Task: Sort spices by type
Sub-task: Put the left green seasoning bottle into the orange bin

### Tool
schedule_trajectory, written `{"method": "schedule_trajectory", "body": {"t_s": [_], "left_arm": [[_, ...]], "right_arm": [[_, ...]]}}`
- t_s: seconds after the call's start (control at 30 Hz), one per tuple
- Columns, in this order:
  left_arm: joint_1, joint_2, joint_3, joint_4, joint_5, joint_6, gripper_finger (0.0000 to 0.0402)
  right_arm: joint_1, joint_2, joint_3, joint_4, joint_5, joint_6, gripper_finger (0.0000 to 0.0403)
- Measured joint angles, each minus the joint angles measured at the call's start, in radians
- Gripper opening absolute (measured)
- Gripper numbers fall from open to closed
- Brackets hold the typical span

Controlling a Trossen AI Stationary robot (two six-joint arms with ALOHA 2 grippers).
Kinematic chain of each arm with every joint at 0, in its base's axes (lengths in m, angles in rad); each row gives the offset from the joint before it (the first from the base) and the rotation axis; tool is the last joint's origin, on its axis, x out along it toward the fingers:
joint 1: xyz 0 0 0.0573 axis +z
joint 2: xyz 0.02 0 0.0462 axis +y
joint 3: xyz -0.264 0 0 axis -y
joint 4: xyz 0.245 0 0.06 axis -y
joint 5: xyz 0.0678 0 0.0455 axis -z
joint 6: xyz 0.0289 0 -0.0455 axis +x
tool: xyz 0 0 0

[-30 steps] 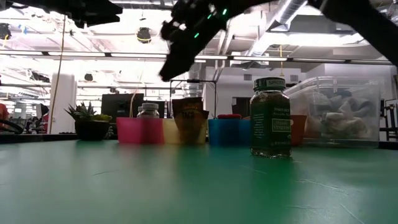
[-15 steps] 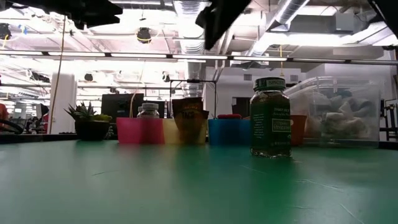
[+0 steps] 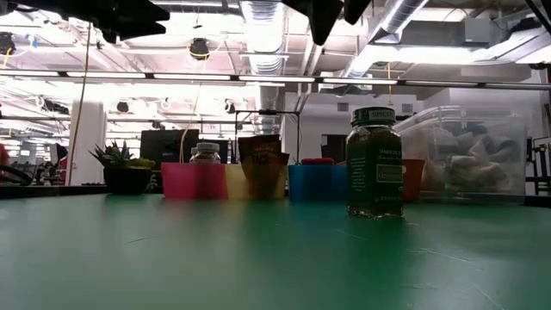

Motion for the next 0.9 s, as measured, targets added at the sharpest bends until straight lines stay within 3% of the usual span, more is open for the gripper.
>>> {"method": "schedule_trajectory", "body": {"t_s": [0.17,0.47,0.9], "left_arm": [[0.000,0.000,0.000,-0.015,0.000,-0.003,0.0259],[0.000,0.000,0.000,-0.047,0.002,0.003,0.0259],[0.000,0.000,0.000,-0.060,0.003,0.007,0.0259]], "right_arm": [[-0.011,0.020,-0.002,-0.046,0.000,0.059,0.0283],[-0.037,0.121,-0.008,-0.117,-0.010,0.068,0.0393],[-0.031,0.129,-0.082,-0.130,0.077,0.102,0.0373]]}}
